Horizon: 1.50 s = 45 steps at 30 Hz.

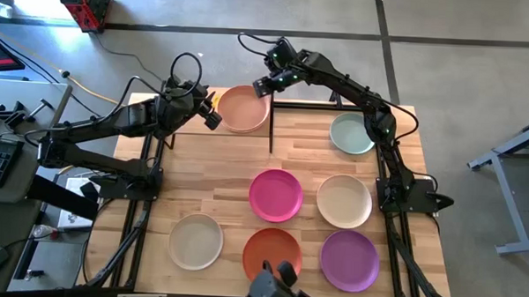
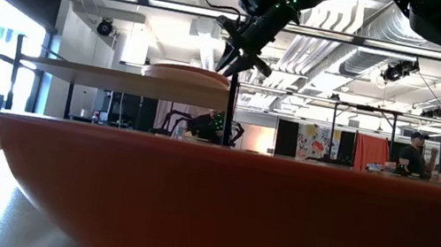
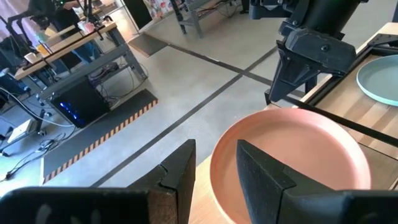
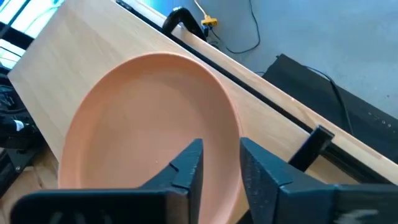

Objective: Place and stack plates onto a shelf
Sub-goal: Stack the brown plate on top of the light orange plate on the shelf, then stack the gray plate on top of the brown plate on the shelf

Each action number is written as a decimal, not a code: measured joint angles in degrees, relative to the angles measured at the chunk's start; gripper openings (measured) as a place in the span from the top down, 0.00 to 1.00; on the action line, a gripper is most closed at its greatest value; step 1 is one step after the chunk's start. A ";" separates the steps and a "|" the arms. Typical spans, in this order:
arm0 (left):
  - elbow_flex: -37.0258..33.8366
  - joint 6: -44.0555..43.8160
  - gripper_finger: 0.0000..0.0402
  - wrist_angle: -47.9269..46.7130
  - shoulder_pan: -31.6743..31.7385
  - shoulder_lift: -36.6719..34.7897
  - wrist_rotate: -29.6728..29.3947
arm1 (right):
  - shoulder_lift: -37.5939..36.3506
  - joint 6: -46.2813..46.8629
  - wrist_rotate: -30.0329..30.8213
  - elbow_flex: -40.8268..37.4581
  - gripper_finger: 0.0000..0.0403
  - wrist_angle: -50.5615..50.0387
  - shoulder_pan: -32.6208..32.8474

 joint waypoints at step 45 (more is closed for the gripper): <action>-11.36 -12.14 0.74 -34.50 -15.71 0.02 39.16 | -6.38 -3.51 -2.92 0.11 0.74 -23.22 28.42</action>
